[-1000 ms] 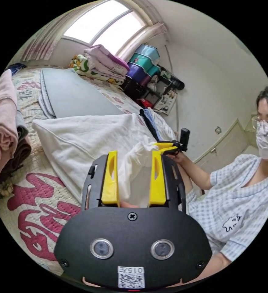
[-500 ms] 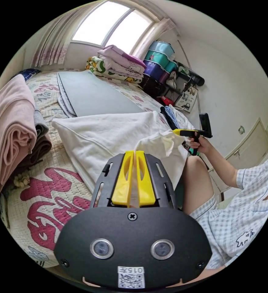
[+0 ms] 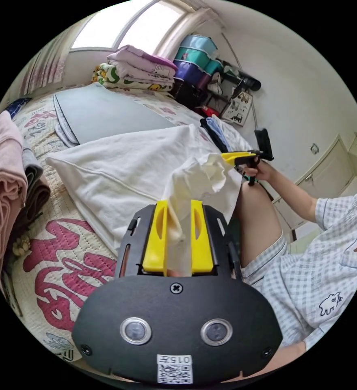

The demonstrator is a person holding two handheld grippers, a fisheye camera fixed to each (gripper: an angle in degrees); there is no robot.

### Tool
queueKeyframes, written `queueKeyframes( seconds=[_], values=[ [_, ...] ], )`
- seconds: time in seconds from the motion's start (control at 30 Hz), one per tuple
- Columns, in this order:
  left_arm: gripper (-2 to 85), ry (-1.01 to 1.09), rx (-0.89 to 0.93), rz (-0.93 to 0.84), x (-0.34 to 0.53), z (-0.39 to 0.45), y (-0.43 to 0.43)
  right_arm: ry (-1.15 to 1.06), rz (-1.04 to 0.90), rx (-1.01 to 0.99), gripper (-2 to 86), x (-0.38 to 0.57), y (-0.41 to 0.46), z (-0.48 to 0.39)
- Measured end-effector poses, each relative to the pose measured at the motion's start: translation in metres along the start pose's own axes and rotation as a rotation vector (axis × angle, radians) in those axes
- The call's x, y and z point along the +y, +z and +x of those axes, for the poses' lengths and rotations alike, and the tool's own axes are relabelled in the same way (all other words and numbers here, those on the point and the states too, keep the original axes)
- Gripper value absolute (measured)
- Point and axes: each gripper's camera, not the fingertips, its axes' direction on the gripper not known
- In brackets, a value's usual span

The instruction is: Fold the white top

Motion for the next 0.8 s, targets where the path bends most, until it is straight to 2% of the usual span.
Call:
queueKeyframes(
  seconds=[0.07, 0.2, 0.43, 0.63, 0.8],
  values=[
    [2.0, 0.032, -0.051, -0.07, 0.002, 0.008, 0.008, 0.004, -0.085, -0.006, 5.2, -0.006, 0.01, 0.003],
    [0.1, 0.019, -0.07, -0.047, 0.01, 0.009, -0.002, -0.069, -0.206, 0.087, 1.6, -0.013, 0.02, -0.007],
    [-0.5, -0.003, -0.052, 0.135, 0.012, 0.013, -0.056, -0.163, -0.092, 0.135, 0.5, -0.039, -0.019, -0.029],
    [-0.3, -0.017, -0.052, 0.203, -0.093, -0.036, -0.094, -0.05, 0.081, 0.148, 0.4, -0.128, -0.043, 0.003],
    [1.0, -0.148, -0.12, 0.32, -0.217, -0.101, -0.11, 0.042, 0.21, 0.346, 0.8, -0.258, -0.042, 0.032]
  ],
)
